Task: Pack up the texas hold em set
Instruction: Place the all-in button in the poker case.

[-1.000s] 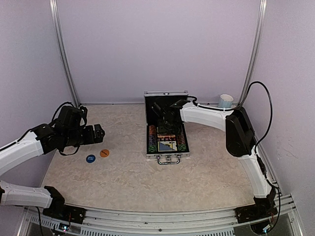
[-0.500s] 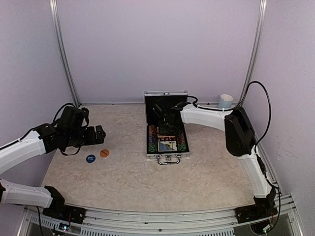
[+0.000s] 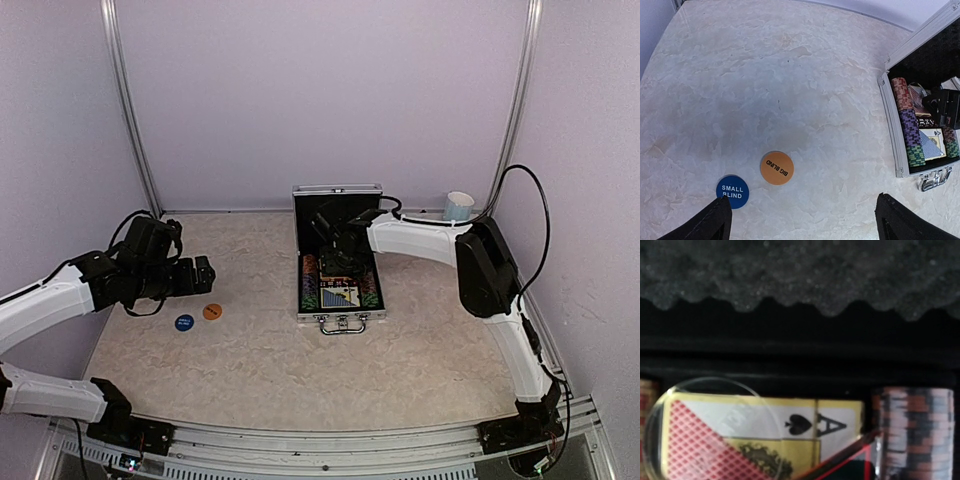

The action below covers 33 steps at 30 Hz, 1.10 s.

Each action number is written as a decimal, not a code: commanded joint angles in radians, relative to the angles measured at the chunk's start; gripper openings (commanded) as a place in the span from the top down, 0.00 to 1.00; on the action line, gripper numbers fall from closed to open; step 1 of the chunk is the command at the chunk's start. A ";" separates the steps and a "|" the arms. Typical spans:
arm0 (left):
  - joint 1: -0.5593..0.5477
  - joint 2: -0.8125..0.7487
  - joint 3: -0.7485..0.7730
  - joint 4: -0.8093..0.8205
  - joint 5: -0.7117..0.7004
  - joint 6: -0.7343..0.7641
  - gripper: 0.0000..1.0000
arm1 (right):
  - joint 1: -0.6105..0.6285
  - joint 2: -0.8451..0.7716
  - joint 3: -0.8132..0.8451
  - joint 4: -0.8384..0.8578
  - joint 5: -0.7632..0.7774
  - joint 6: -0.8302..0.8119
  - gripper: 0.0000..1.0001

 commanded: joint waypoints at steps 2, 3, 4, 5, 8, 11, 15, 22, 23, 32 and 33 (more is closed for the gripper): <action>0.000 0.000 -0.009 -0.004 -0.004 0.007 0.01 | 0.014 -0.044 -0.015 -0.035 0.047 -0.044 0.24; 0.000 -0.001 -0.009 -0.005 -0.004 0.007 0.01 | 0.016 -0.050 -0.021 -0.034 0.047 -0.052 0.24; 0.000 0.001 -0.010 -0.005 -0.004 0.007 0.01 | 0.019 -0.054 -0.024 -0.028 0.044 -0.064 0.25; 0.000 0.001 -0.009 -0.004 -0.004 0.007 0.01 | 0.021 -0.057 -0.032 -0.014 0.038 -0.081 0.25; 0.000 0.004 -0.009 -0.003 -0.002 0.007 0.01 | 0.029 -0.062 -0.057 0.047 0.002 -0.126 0.26; 0.000 0.004 -0.009 -0.005 -0.003 0.007 0.01 | 0.032 -0.051 -0.054 0.097 -0.033 -0.155 0.26; 0.000 0.001 -0.009 -0.004 -0.007 0.007 0.01 | 0.032 -0.050 -0.054 0.150 -0.080 -0.188 0.26; 0.000 0.004 -0.009 -0.006 -0.010 0.006 0.01 | 0.032 -0.030 -0.032 0.208 -0.118 -0.226 0.26; 0.001 0.005 -0.009 -0.006 -0.010 0.006 0.01 | 0.032 -0.020 -0.019 0.202 -0.123 -0.227 0.26; 0.004 0.006 -0.008 -0.004 -0.005 0.007 0.01 | 0.033 -0.018 -0.073 0.219 -0.171 -0.195 0.26; 0.004 0.007 -0.008 -0.005 -0.004 0.007 0.01 | 0.033 -0.024 -0.092 0.235 -0.176 -0.190 0.26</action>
